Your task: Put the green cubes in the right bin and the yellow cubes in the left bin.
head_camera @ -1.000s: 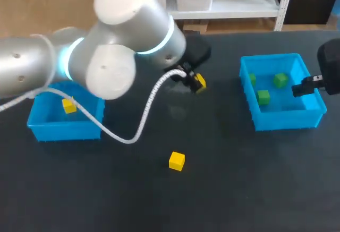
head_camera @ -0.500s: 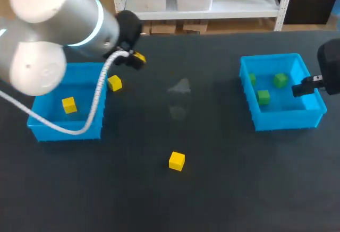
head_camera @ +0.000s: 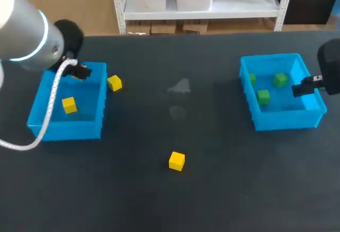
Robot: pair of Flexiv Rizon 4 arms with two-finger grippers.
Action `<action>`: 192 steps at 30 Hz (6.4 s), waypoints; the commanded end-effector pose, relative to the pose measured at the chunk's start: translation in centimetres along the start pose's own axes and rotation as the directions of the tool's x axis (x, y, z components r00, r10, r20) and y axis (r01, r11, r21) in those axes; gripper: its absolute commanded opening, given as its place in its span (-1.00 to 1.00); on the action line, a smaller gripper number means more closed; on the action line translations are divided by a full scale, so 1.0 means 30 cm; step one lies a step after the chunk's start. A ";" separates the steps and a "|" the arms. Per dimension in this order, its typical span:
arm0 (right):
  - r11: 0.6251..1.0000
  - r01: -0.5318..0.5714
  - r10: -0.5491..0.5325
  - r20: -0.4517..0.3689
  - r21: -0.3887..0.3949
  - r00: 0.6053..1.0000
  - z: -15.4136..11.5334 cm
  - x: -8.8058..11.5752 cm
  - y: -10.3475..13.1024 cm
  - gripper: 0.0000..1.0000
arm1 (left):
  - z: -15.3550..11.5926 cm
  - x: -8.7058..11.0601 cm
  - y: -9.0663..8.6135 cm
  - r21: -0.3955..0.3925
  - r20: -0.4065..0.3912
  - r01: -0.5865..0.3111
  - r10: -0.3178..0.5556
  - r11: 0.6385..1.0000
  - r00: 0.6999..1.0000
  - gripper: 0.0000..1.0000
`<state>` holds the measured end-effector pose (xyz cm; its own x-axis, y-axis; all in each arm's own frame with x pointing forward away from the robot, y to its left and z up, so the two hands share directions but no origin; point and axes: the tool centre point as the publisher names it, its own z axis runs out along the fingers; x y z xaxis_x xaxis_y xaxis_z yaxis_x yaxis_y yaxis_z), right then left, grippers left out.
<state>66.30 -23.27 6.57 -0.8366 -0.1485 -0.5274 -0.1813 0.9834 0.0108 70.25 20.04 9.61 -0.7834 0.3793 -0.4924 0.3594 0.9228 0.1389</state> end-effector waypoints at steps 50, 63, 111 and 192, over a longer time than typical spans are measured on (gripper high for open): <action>1.000 -0.001 0.001 0.005 0.002 1.000 0.003 0.003 0.001 1.00 | -0.170 0.124 -0.768 0.502 0.330 -0.827 0.828 0.252 0.452 1.00; 1.000 -0.001 0.001 0.005 0.002 1.000 0.003 0.003 0.001 1.00 | -0.122 0.200 -0.905 0.464 0.399 -0.886 0.892 0.005 0.214 1.00; 1.000 -0.001 0.001 0.005 0.002 1.000 0.003 0.003 0.001 1.00 | 0.089 0.307 -0.999 0.498 0.195 -0.862 0.955 0.100 0.223 -1.00; 1.000 -0.001 0.001 0.005 0.002 1.000 0.003 0.003 0.001 1.00 | 0.088 -0.174 -0.315 0.208 -0.172 -0.679 0.709 0.705 0.684 1.00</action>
<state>66.30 -23.26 6.57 -0.8365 -0.1486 -0.5274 -0.1814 0.9833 0.0107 71.04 10.13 8.84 -0.3690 0.9161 -0.1569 0.8773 0.3991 0.2667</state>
